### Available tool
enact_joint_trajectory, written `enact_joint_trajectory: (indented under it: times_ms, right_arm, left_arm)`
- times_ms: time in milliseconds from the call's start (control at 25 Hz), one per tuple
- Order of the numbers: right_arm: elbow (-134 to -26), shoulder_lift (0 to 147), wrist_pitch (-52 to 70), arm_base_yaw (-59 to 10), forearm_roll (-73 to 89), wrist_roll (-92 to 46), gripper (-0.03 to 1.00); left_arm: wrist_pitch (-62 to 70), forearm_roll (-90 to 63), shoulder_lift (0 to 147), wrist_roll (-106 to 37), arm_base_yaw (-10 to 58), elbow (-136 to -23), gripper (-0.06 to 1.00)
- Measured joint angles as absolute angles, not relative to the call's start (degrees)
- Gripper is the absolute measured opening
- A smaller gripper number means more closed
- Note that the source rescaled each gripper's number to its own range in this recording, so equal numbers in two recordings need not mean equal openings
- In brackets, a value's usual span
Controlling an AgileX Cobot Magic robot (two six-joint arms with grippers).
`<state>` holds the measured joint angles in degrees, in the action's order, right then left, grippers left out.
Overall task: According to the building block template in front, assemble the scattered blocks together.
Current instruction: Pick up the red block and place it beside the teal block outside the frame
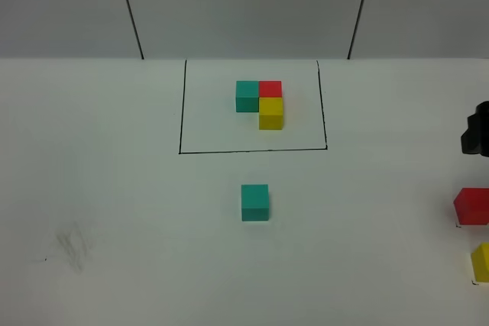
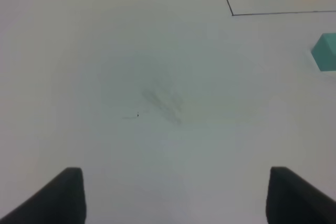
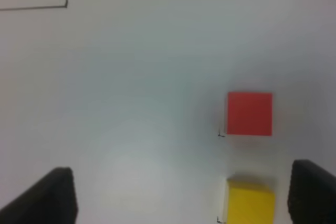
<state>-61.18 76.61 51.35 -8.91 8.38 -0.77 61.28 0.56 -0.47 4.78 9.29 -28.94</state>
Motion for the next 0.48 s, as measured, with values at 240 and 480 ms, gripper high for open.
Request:
enact_joint_trajectory:
  times_ms: [240,480]
  right_arm:
    - [-63.29,88.36,51.48,-8.73,8.8,-0.77,0.64]
    - [-63.29,95.8,48.71,-7.25,4.79,1.66,0.64]
  left_arm:
    - [61.28,0.56,-0.47,4.78,9.29,-28.94,0.53]
    - [61.23,0.56,-0.47,4.78,9.29,-28.94,0.53]
